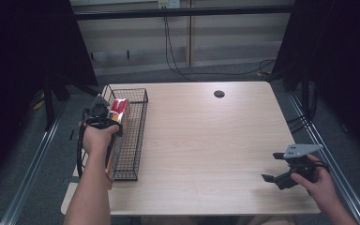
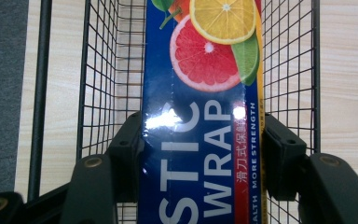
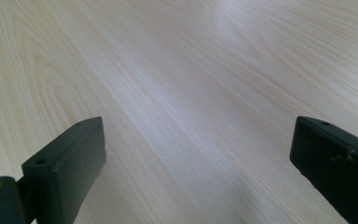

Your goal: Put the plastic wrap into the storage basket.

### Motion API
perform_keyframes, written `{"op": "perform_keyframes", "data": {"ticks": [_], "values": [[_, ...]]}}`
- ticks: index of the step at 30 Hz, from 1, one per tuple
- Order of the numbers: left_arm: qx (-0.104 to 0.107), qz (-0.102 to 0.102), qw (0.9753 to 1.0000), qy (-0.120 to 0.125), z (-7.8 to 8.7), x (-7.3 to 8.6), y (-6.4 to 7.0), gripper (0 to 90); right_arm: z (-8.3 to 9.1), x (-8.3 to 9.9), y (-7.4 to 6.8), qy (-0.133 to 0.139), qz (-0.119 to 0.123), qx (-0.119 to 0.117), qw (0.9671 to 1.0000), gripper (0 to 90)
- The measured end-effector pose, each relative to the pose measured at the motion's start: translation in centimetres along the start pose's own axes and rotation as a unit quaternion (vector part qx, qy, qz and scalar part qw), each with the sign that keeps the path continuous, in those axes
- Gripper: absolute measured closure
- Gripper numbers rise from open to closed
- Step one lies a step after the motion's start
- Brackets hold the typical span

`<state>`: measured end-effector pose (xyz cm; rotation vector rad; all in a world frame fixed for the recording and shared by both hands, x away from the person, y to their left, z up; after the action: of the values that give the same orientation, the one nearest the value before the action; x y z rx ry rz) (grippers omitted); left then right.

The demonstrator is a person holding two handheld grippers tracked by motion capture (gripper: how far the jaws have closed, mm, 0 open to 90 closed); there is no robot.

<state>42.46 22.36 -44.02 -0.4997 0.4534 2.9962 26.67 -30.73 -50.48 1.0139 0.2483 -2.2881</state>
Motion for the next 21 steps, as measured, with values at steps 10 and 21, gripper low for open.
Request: {"op": "perform_keyframes", "data": {"ticks": [10, 21], "values": [[0.001, 0.003, 1.0, -0.009, -0.52, 0.12, 0.05, 42.8, -0.07, 0.0, -0.06, 0.001, 0.002, 0.0, 1.0, 3.3], [-0.002, 0.013, 0.9999, -0.011, -0.83, 0.16, -0.05, 42.7, -0.03, -0.01, 0.04, 0.003, 0.0, 0.0, 1.0, 3.4]]}}
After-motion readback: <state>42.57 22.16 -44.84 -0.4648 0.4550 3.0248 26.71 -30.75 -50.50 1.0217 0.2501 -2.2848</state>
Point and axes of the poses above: each handheld gripper's, and its own axes: z roughly backward along the jaws, x roughly out of its underside, y roughly to its right, the point moved 6 cm from there along -z, roughly forward along the jaws, and after that the axes turned 11 degrees about x, right-handed, at the moved point
